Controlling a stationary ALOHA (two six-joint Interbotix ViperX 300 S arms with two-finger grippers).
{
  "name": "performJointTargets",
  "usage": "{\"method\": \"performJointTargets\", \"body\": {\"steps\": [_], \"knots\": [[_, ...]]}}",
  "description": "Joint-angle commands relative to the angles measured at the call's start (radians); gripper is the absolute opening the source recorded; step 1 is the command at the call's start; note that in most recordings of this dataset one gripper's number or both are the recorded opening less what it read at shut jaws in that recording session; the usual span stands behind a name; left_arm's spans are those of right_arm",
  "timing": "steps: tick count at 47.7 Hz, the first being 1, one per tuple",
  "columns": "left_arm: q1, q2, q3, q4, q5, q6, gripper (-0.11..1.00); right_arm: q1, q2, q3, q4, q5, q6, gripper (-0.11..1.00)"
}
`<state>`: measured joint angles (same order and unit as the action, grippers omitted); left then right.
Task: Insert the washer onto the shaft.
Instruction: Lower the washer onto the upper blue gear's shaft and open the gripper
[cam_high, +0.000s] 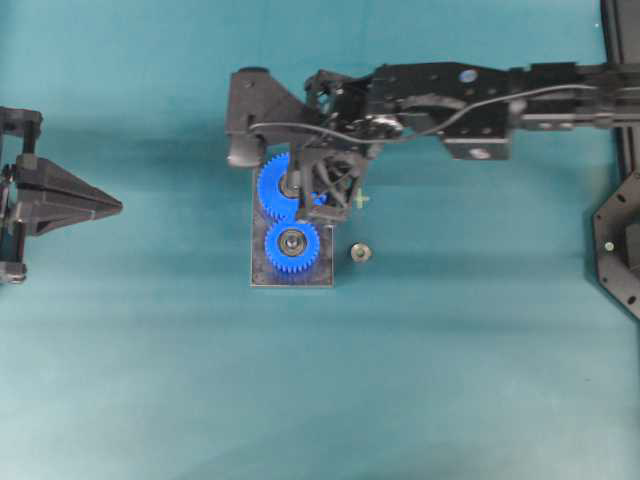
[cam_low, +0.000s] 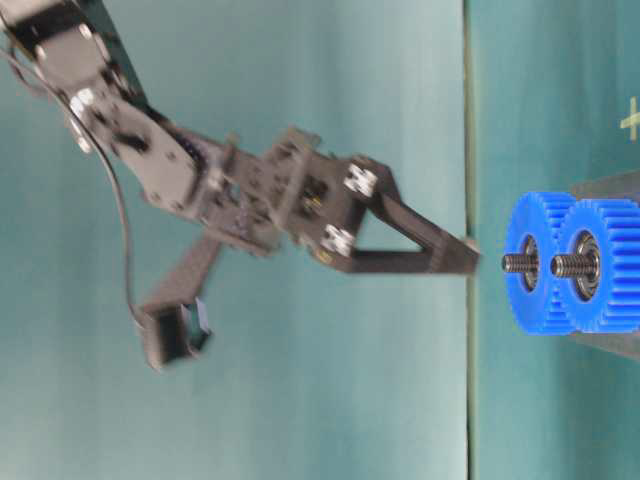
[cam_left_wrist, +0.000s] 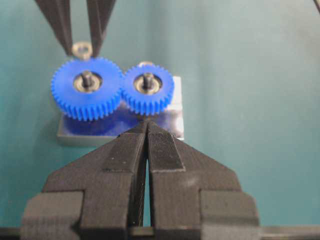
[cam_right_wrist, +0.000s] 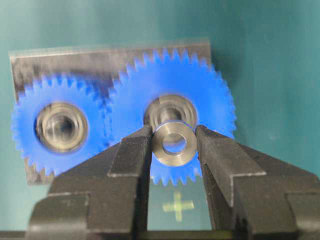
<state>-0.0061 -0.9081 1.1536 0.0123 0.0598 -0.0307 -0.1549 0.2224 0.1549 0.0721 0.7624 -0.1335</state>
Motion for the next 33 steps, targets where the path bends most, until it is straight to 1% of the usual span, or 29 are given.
{"method": "performJointTargets", "body": {"steps": [1, 21, 33], "knots": [[0.003, 0.005, -0.009, 0.003, -0.008, -0.002, 0.0, 0.011, 0.0, -0.035, 0.003, 0.006, 0.005, 0.3], [0.002, 0.003, -0.009, 0.003, -0.009, 0.0, -0.01, 0.011, 0.029, -0.04, -0.002, 0.023, 0.005, 0.3], [0.003, 0.002, -0.009, 0.003, -0.009, -0.002, -0.01, 0.009, 0.035, -0.04, -0.049, 0.023, 0.006, 0.3]]}}
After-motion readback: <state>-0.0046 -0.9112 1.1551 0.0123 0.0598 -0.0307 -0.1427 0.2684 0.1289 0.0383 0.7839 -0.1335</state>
